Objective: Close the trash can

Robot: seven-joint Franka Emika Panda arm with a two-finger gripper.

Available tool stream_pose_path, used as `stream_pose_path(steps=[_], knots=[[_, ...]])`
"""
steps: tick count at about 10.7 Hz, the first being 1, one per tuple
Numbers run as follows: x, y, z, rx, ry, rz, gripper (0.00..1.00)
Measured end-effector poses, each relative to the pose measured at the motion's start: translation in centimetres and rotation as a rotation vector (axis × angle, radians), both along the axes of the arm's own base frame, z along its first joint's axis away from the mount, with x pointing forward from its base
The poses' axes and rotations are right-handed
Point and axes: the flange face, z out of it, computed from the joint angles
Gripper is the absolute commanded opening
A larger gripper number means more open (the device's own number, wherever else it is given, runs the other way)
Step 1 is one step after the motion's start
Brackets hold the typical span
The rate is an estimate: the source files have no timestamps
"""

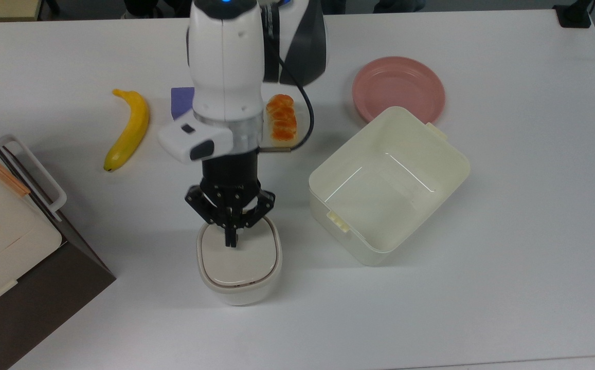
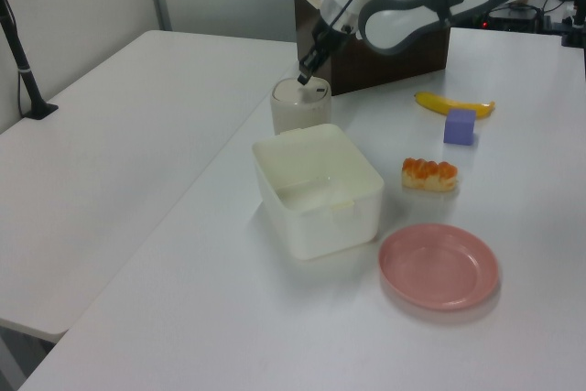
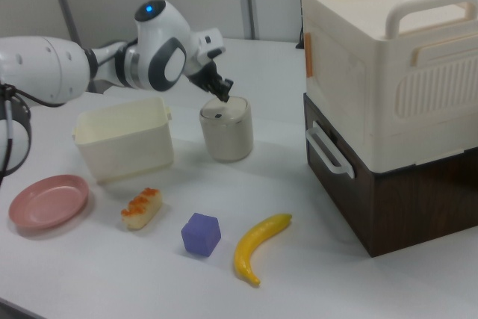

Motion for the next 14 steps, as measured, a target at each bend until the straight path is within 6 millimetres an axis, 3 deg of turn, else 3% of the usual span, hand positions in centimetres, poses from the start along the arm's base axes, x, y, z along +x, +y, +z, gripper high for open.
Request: stream_pose_path(steps=[3, 7, 9, 11, 14], knots=[[-3.8, -1.2, 5.2, 0.019, 0.122, -0.019, 1.0], [-11.0, -1.3, 9.9, 0.043, 0.462, -0.012, 1.0], [-13.8, -1.0, 11.7, 0.043, 0.542, 0.006, 1.0], [-15.5, -1.1, 12.6, 0.037, 0.564, 0.028, 1.0], [-16.3, -0.4, 12.0, 0.017, 0.584, 0.048, 1.0]])
